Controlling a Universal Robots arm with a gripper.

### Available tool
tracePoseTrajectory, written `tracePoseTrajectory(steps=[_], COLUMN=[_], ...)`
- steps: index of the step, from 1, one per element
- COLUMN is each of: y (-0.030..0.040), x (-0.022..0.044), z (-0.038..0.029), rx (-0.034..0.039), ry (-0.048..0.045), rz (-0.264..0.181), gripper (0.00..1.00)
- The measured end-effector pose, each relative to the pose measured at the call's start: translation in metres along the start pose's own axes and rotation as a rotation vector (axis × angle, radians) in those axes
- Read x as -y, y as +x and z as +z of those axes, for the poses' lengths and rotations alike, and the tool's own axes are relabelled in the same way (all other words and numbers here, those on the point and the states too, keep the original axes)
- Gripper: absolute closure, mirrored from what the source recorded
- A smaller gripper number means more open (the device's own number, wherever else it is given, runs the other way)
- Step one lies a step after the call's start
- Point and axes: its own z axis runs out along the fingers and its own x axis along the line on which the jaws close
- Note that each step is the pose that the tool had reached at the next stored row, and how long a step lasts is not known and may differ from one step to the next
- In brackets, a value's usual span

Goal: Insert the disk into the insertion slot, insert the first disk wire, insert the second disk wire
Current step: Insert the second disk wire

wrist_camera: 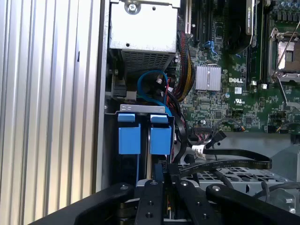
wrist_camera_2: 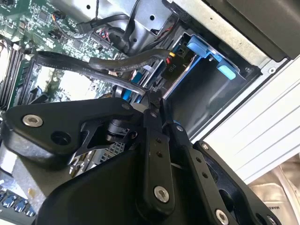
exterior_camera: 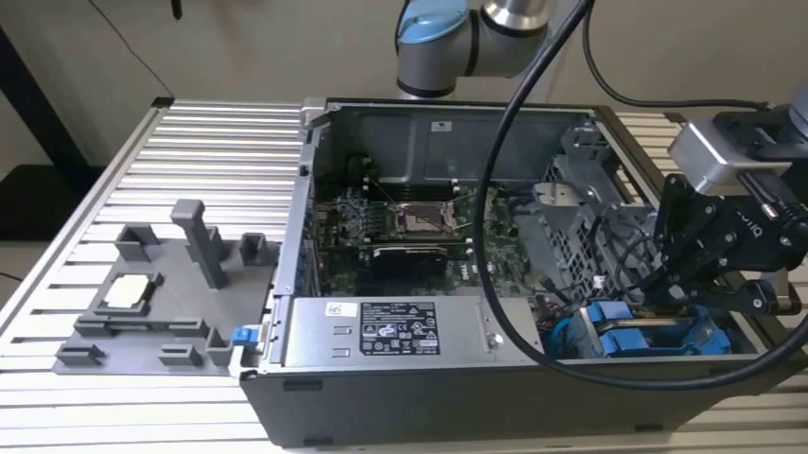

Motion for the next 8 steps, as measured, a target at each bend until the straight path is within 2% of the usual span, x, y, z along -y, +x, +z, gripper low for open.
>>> tracePoseTrajectory(steps=[5, 8], y=[0.0003, 0.0004], x=[0.0012, 0.0030], z=[0.0022, 0.0034], rx=[0.0023, 0.0077], ry=[0.0001, 0.0003], rz=[0.000, -0.001], gripper=[0.84, 0.84])
